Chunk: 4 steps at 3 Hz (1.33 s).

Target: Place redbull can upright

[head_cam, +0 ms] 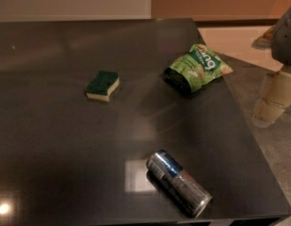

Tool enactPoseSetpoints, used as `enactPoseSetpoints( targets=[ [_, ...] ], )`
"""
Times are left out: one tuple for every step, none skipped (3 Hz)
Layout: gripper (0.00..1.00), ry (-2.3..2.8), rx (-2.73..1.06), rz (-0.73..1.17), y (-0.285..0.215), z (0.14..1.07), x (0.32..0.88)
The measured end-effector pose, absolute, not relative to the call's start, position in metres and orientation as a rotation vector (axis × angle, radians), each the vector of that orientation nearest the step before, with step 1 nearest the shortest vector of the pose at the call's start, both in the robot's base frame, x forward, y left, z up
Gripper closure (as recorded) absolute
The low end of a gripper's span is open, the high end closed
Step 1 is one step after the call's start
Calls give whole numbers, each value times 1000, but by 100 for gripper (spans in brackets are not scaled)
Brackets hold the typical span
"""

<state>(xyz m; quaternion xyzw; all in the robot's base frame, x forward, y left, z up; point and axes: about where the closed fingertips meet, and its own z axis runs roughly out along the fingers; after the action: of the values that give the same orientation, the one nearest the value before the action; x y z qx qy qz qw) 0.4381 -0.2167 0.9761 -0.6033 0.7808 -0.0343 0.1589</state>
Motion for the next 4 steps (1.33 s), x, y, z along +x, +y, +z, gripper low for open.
enactPoseSetpoints(
  targets=[
    [0,2232,-1725,-98,-217,976,438],
    [0,2211,-1784,-108,-209,975,445],
    [0,2128,-1947,-106,-191,971,452],
    [0,1980,-2147,-104,-169,965,454]
  ],
)
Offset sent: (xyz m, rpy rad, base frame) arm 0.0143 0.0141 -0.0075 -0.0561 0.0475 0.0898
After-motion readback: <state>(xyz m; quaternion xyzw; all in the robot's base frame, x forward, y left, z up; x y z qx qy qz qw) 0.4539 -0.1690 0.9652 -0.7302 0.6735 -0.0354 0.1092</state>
